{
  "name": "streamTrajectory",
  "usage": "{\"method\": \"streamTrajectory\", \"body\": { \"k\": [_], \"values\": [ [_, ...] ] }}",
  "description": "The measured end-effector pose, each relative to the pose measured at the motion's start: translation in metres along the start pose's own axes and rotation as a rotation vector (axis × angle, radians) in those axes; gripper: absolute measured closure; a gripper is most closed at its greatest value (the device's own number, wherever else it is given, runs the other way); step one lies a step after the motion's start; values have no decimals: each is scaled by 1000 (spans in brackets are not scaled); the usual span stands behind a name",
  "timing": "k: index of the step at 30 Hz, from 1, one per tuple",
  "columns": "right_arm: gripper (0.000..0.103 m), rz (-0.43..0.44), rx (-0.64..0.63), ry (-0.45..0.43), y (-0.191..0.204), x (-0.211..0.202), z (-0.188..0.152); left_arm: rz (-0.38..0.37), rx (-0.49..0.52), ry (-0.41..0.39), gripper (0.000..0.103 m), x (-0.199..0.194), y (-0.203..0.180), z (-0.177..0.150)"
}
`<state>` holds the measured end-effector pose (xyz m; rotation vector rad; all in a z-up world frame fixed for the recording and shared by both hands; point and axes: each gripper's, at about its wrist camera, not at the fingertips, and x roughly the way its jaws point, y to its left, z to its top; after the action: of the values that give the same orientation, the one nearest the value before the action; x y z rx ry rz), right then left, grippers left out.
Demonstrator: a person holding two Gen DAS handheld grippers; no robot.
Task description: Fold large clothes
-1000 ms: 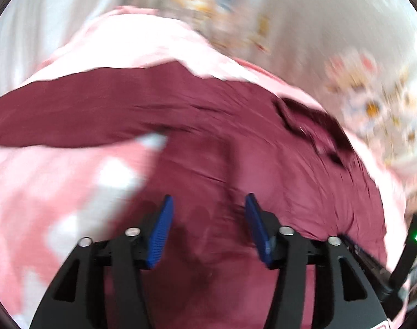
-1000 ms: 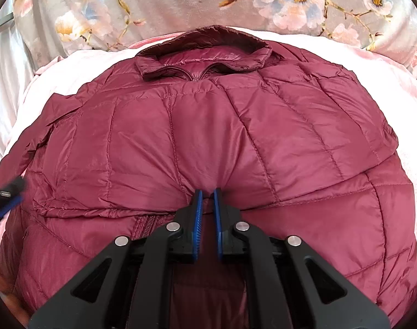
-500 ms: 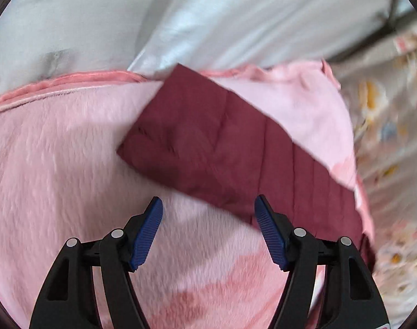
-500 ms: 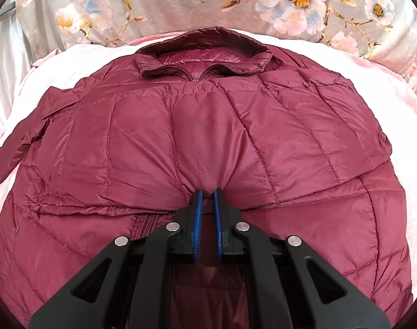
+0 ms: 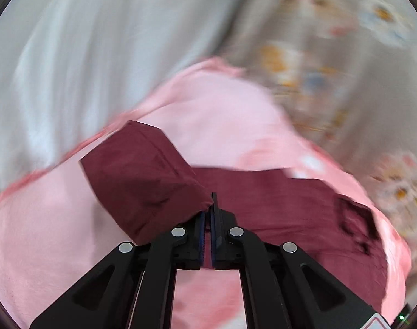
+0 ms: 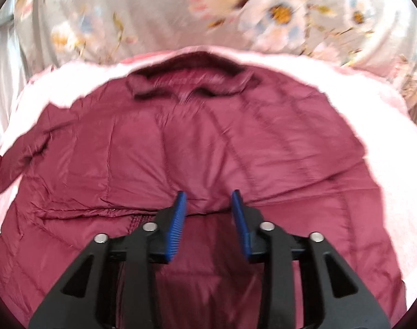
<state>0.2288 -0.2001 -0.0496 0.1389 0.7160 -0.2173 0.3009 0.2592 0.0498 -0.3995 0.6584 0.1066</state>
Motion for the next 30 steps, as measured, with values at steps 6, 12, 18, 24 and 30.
{"method": "streamTrajectory", "body": {
  "k": [6, 12, 18, 24, 30],
  "values": [
    [66, 45, 56, 9, -31, -26, -10, -232, 236, -27, 103, -36, -157, -14],
    [58, 28, 124, 14, -73, -39, -24, -393, 394, 132, 92, -34, -281, -98],
    [54, 41, 170, 12, -101, -48, -26, -402, 385, 320, 35, -5, -288, -183],
    [47, 186, 189, 27, -93, -46, -3, -365, 191, 384, 35, 5, -194, -186],
    [43, 157, 239, 96, -82, -10, 15, -140, 148, 384, 36, 23, -110, -181]
  ]
}}
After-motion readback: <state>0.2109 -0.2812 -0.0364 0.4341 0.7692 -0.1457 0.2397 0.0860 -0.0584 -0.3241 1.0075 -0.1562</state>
